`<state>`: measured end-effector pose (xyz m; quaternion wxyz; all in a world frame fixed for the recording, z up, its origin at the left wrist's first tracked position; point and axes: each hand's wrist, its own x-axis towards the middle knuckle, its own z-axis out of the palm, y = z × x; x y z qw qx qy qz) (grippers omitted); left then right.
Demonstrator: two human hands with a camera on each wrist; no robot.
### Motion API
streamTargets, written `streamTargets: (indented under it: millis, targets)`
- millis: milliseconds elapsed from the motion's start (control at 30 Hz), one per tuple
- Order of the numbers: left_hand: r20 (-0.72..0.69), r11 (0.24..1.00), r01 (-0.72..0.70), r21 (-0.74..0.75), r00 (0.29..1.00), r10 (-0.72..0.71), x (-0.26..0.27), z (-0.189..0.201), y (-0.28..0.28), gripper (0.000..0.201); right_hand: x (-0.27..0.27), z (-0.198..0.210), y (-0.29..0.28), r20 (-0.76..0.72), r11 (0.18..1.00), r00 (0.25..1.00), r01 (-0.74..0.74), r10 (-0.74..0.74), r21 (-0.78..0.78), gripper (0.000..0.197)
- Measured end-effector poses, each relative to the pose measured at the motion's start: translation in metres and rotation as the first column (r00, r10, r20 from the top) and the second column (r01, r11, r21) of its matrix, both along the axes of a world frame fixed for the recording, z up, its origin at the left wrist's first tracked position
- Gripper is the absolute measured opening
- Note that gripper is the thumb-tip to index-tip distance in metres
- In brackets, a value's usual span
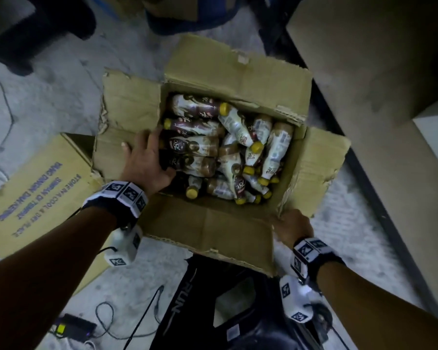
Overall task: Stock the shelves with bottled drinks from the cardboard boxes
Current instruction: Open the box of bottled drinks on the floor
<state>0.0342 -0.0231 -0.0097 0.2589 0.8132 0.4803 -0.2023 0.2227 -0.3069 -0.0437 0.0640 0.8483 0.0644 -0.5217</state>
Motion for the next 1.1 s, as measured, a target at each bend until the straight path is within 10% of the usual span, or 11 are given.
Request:
streamTargets:
  millis: [200, 400, 833, 933, 1100]
  targets:
    - [0.090, 0.983, -0.166, -0.083, 0.981, 0.173, 0.001, 0.011, 0.014, 0.087, 0.063, 0.011, 0.041, 0.202, 0.969, 0.966, 0.117, -0.162, 0.218, 0.093]
    - [0.019, 0.979, -0.176, -0.104, 0.984, 0.178, 0.020, 0.024, 0.020, 0.075, 0.080, -0.006, 0.063, 0.100, 0.950, 0.989, 0.075, -0.110, 0.302, 0.075]
    - [-0.314, 0.979, -0.019, -0.201, 0.948, -0.046, 0.068, 0.023, 0.073, 0.075, 0.004, -0.004, -0.055, -0.024, 0.819, 0.863, 0.487, -0.505, 0.304, 0.044]
    - [-0.286, 0.946, -0.047, -0.322, 0.957, -0.050, 0.099, 0.001, 0.065, 0.049, 0.012, -0.016, -0.055, -0.054, 0.796, 0.846, 0.519, -0.530, 0.313, 0.046]
    - [-0.297, 0.980, 0.160, -0.114, 0.936, -0.188, 0.116, -0.013, 0.044, 0.010, 0.022, -0.028, -0.039, -0.056, 0.885, 0.914, 0.403, -0.402, 0.234, 0.055]
